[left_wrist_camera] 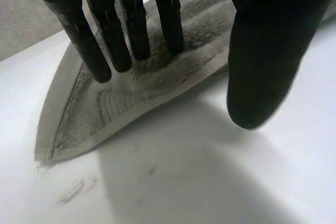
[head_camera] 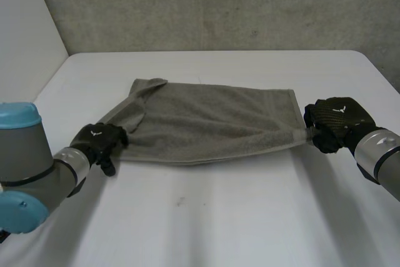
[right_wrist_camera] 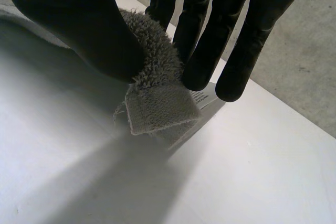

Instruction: Fold the towel.

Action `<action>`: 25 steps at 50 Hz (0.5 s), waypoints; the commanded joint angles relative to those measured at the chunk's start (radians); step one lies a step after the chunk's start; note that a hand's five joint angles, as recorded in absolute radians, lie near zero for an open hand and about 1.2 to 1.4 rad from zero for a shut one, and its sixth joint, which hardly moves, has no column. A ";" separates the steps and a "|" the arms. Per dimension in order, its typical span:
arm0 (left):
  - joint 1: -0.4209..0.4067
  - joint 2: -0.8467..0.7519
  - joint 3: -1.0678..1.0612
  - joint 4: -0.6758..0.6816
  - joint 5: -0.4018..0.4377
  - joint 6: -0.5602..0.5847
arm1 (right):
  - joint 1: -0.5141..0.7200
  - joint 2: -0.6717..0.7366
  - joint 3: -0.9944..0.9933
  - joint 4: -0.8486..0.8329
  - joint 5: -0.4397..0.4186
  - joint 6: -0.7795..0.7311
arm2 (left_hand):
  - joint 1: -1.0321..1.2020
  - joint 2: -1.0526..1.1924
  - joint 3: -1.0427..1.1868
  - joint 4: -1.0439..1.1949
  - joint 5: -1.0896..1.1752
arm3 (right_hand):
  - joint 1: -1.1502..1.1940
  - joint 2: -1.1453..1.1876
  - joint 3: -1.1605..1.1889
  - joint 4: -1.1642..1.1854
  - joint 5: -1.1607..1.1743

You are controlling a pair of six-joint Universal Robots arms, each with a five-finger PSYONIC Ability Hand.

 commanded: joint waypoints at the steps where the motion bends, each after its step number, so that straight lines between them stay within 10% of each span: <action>1: 0.027 -0.036 0.028 0.040 -0.002 0.002 | -0.004 0.000 0.000 0.001 0.000 -0.001 | 0.179 0.183 0.187 0.186 0.187 | 0.434 0.221 0.199 0.203 0.233; 25: 0.029 -0.119 0.097 0.086 -0.003 0.012 | -0.032 0.000 -0.002 -0.004 -0.003 -0.001 | 0.402 0.406 0.410 0.409 0.411 | 0.434 0.221 0.199 0.203 0.233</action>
